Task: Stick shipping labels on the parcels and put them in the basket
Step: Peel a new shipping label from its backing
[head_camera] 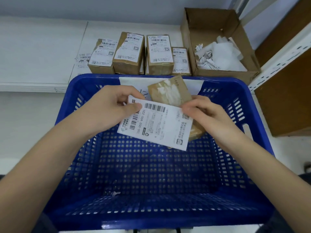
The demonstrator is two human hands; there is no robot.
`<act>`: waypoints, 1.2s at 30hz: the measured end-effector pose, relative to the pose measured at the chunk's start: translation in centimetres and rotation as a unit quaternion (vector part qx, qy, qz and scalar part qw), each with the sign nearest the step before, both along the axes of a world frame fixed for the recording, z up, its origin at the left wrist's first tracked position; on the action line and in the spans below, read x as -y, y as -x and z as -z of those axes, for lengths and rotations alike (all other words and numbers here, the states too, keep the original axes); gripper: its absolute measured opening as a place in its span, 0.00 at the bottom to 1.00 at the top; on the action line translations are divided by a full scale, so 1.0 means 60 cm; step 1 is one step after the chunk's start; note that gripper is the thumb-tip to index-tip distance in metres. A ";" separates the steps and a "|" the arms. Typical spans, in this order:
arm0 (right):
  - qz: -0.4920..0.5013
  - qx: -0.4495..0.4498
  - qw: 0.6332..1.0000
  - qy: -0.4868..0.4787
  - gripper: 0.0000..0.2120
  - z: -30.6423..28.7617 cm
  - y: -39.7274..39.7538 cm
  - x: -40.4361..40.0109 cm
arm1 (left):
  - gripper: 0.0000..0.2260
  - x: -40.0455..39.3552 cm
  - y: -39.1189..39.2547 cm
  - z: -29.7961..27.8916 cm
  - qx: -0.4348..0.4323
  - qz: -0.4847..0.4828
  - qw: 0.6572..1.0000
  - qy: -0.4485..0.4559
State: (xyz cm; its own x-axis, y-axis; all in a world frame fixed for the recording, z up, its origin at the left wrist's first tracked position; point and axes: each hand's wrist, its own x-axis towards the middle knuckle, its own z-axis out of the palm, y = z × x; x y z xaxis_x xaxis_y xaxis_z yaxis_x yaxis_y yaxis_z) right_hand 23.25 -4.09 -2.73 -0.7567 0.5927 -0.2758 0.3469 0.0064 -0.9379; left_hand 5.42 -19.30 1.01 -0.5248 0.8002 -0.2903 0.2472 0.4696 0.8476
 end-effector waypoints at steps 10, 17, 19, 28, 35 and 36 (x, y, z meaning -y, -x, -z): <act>0.098 -0.042 0.994 0.000 0.04 0.008 0.001 -0.013 | 0.08 -0.016 -0.021 0.015 0.092 -0.105 0.990 -0.012; 0.005 -0.008 1.000 -0.023 0.03 0.010 0.001 -0.002 | 0.05 -0.020 -0.019 0.017 0.083 -0.219 0.963 -0.136; -0.012 -0.007 1.000 -0.015 0.07 0.013 0.001 0.005 | 0.03 -0.021 -0.019 0.020 0.088 -0.228 0.961 -0.133; 0.085 -0.039 0.996 -0.015 0.02 0.018 0.004 0.003 | 0.02 -0.027 -0.047 0.034 0.121 -0.143 0.981 -0.056; 0.033 -0.031 0.999 0.005 0.04 0.013 0.003 0.010 | 0.02 -0.028 -0.042 0.034 0.102 -0.178 0.975 -0.087; 0.027 -0.029 0.999 0.000 0.04 0.014 0.003 0.011 | 0.02 -0.028 -0.039 0.034 0.096 -0.181 0.974 -0.091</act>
State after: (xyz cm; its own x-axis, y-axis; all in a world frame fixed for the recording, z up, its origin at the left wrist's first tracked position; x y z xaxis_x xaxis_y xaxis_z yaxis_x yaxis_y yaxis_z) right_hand 23.08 -4.74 -3.59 -0.7382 0.6330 -0.2330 0.2926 -0.0108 -0.9562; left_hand 7.79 -17.64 -1.02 -0.7325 0.6196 -0.2820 -0.0788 0.3342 0.9392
